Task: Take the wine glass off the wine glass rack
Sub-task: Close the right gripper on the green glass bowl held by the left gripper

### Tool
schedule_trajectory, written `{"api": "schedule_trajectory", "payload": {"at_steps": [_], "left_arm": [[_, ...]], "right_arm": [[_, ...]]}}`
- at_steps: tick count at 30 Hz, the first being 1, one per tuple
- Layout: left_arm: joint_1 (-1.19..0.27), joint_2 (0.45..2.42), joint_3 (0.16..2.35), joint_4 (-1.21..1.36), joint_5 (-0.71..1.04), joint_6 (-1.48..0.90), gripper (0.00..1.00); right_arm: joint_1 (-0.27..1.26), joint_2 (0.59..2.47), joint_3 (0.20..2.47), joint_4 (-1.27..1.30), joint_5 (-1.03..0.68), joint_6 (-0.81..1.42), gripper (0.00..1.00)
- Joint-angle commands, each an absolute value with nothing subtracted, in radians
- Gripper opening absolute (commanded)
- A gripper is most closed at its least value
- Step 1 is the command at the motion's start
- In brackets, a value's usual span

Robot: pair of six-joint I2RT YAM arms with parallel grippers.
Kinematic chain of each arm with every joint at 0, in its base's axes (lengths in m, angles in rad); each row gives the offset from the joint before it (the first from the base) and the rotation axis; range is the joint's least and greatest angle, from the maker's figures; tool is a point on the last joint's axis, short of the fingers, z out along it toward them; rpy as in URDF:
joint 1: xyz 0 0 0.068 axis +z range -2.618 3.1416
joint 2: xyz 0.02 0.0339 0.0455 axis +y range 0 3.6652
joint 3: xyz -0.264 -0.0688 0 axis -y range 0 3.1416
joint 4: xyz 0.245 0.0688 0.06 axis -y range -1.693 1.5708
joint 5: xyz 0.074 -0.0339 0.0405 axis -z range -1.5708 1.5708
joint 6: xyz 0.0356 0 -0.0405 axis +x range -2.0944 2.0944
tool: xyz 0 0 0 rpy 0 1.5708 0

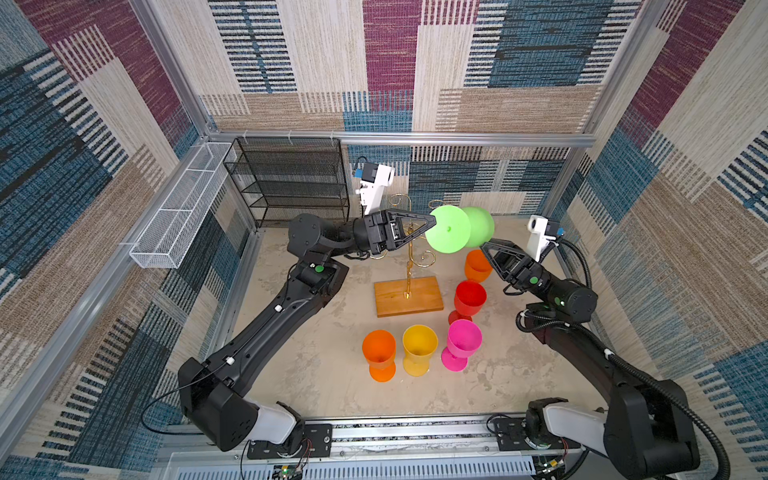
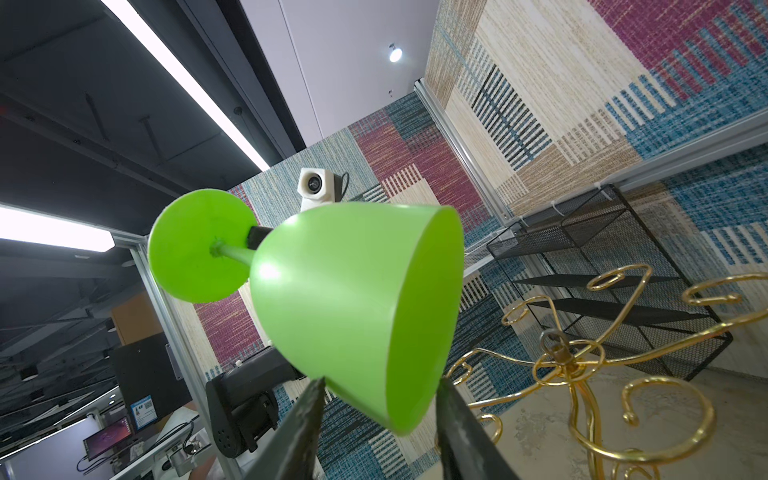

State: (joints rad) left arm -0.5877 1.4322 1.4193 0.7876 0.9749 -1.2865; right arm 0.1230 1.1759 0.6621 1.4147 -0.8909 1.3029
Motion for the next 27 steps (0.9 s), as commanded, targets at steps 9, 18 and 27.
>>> {"api": "schedule_trajectory", "payload": {"at_steps": [9, 18, 27], "left_arm": [[-0.588, 1.505, 1.443, 0.988, 0.95, -1.46, 0.0], [-0.588, 1.589, 1.483, 1.147, 0.936, -1.613, 0.0], [-0.587, 1.602, 1.476, 1.167, 0.937, -1.627, 0.0]], "right_arm": [[0.123, 1.072, 0.671, 1.558, -0.95, 1.155, 0.46], [0.123, 1.051, 0.666, 1.551, -0.949, 1.146, 0.4], [0.123, 1.026, 0.669, 1.505, -0.939, 1.114, 0.3]]}}
